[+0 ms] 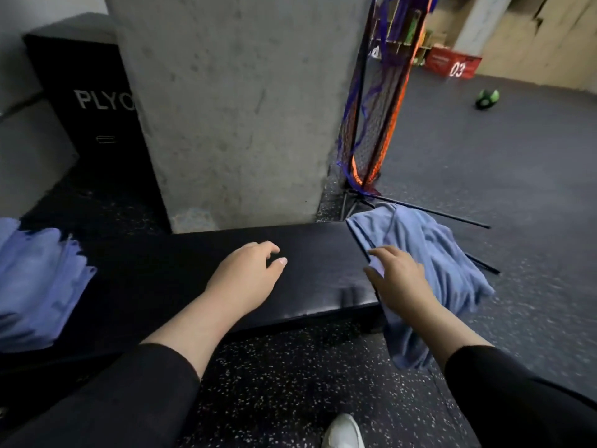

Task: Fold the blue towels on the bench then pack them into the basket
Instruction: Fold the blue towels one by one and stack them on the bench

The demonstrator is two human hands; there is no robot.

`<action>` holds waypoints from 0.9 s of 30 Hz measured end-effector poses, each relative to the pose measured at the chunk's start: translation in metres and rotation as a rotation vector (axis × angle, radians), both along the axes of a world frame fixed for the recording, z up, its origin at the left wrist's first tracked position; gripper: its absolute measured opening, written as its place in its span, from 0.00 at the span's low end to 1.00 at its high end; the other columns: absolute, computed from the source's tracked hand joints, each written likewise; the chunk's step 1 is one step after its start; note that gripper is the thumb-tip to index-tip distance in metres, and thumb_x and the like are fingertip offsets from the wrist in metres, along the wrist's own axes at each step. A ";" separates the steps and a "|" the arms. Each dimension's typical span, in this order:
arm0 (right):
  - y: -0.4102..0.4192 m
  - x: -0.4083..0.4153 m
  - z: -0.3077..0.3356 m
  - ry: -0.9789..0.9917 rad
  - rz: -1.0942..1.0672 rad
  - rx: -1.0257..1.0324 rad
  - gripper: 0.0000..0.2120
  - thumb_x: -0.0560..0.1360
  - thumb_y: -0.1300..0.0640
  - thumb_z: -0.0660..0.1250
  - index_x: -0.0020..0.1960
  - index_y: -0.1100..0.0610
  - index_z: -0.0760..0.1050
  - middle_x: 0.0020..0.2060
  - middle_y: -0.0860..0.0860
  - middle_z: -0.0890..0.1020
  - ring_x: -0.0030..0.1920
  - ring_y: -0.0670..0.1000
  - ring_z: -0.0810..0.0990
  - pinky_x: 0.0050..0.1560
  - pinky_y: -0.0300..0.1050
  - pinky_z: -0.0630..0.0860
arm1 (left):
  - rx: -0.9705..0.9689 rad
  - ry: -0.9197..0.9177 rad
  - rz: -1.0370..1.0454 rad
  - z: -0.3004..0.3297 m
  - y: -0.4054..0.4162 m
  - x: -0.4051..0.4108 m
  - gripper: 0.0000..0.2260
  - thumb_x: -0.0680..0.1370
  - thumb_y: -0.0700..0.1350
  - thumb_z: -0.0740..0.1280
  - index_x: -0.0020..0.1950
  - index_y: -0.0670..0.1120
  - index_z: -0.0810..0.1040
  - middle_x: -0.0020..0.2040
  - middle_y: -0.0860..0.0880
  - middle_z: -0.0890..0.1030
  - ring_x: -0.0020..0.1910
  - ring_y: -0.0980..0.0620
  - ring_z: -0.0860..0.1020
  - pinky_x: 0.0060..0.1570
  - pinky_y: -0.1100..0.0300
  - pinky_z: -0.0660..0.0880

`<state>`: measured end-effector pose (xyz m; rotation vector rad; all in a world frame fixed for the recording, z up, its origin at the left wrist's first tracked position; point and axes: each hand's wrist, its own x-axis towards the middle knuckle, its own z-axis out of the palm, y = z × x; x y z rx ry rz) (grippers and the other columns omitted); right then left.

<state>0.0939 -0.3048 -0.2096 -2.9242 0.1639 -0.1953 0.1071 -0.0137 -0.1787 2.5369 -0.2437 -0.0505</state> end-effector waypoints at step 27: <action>-0.043 0.010 0.008 -0.255 -0.276 0.523 0.06 0.84 0.55 0.58 0.53 0.58 0.68 0.44 0.52 0.78 0.45 0.56 0.75 0.43 0.46 0.63 | -0.027 0.035 -0.108 -0.021 -0.068 0.010 0.17 0.83 0.57 0.61 0.70 0.54 0.75 0.62 0.57 0.77 0.61 0.54 0.76 0.60 0.55 0.74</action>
